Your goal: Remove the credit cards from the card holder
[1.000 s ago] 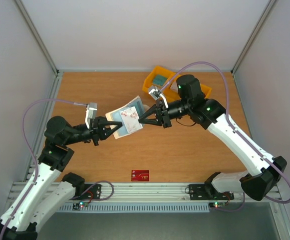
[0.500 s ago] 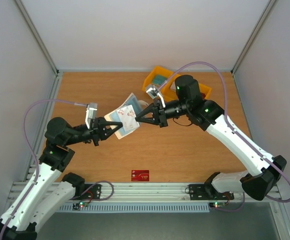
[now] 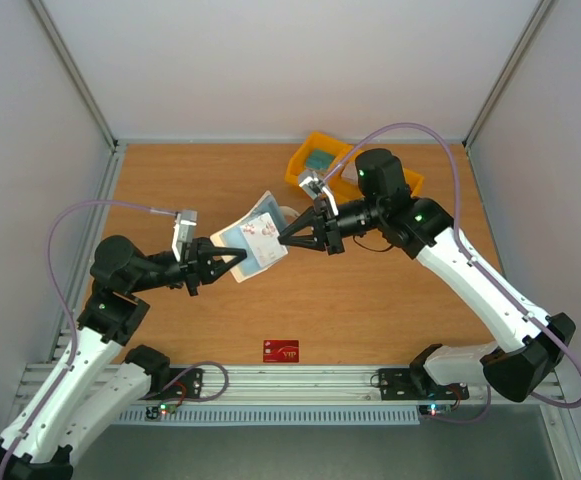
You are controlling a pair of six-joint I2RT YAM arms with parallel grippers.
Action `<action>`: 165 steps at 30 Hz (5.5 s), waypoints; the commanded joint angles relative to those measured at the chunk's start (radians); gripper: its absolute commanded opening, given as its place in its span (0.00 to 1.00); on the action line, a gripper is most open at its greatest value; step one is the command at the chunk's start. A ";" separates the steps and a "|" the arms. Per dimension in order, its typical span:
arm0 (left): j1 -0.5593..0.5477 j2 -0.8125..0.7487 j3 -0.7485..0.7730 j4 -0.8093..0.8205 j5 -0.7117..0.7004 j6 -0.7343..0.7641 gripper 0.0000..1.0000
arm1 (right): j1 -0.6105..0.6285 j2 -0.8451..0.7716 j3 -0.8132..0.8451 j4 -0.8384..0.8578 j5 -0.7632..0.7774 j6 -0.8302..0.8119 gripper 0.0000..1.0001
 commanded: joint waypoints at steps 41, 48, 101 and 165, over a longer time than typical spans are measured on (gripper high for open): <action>-0.009 -0.041 -0.079 0.019 -0.061 -0.030 0.00 | 0.034 0.051 -0.027 0.066 -0.092 0.092 0.12; -0.009 -0.054 -0.146 0.094 -0.079 -0.059 0.00 | 0.074 0.092 -0.057 0.187 -0.094 0.168 0.21; -0.009 -0.202 -0.429 0.332 -0.136 -0.103 0.00 | -0.014 0.146 0.051 -0.231 -0.021 -0.127 0.20; -0.007 -0.213 -0.438 0.377 -0.123 -0.161 0.56 | 0.103 0.150 0.005 -0.044 0.122 -0.033 0.01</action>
